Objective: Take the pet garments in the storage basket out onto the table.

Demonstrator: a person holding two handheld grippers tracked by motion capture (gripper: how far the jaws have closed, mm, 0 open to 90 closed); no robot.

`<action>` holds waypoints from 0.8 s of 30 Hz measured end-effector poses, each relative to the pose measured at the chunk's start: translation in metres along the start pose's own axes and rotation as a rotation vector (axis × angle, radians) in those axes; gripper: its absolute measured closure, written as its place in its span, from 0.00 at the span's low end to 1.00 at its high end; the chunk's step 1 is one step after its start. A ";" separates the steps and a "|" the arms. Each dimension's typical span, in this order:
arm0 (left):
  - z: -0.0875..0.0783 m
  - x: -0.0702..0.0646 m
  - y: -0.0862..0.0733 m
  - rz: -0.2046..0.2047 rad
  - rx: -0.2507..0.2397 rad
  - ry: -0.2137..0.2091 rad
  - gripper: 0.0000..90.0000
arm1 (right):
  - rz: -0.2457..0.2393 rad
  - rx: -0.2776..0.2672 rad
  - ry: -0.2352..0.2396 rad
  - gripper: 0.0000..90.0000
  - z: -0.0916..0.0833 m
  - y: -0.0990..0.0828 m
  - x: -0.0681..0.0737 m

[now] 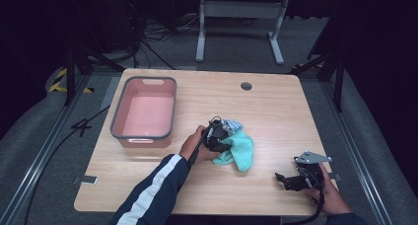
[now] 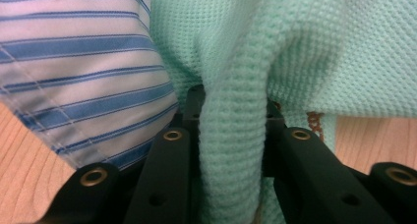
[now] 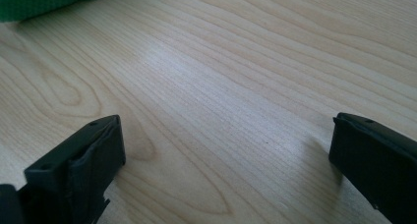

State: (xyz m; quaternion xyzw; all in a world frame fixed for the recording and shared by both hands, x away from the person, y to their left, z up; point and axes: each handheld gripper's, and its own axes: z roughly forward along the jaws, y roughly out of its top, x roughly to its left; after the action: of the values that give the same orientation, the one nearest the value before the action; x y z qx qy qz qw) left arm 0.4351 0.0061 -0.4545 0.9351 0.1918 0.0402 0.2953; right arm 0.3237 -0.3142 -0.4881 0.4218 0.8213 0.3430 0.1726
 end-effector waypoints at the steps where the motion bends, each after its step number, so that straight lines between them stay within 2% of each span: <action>1: -0.001 0.001 0.000 -0.003 -0.005 -0.005 0.79 | 0.000 0.000 0.000 0.01 0.000 0.000 0.000; 5: -0.006 0.001 0.001 -0.009 -0.021 -0.007 0.71 | 0.000 0.000 0.000 0.01 0.000 0.000 0.000; 11: -0.019 -0.005 0.006 0.013 -0.029 0.003 0.51 | -0.001 0.000 0.001 0.01 0.000 0.000 0.000; 15: -0.030 -0.008 0.009 0.031 -0.029 0.003 0.42 | 0.000 0.000 0.001 0.01 0.000 0.000 0.000; 18: -0.039 -0.010 0.010 0.054 -0.031 0.026 0.35 | -0.001 0.000 0.001 0.01 0.000 0.000 0.000; 21: -0.046 -0.012 0.010 0.057 -0.046 0.045 0.30 | 0.000 0.000 0.001 0.01 0.000 0.000 0.000; 22: -0.047 -0.013 0.010 0.069 -0.037 0.059 0.30 | 0.000 0.000 0.001 0.01 0.000 0.000 0.000; 24: -0.050 -0.015 0.010 0.090 -0.014 0.061 0.24 | 0.000 0.000 0.001 0.01 0.000 0.000 0.000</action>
State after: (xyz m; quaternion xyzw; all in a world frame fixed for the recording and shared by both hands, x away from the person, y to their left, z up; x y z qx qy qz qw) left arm 0.4155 0.0198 -0.4075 0.9391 0.1582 0.0831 0.2936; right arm 0.3237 -0.3142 -0.4881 0.4216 0.8214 0.3431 0.1725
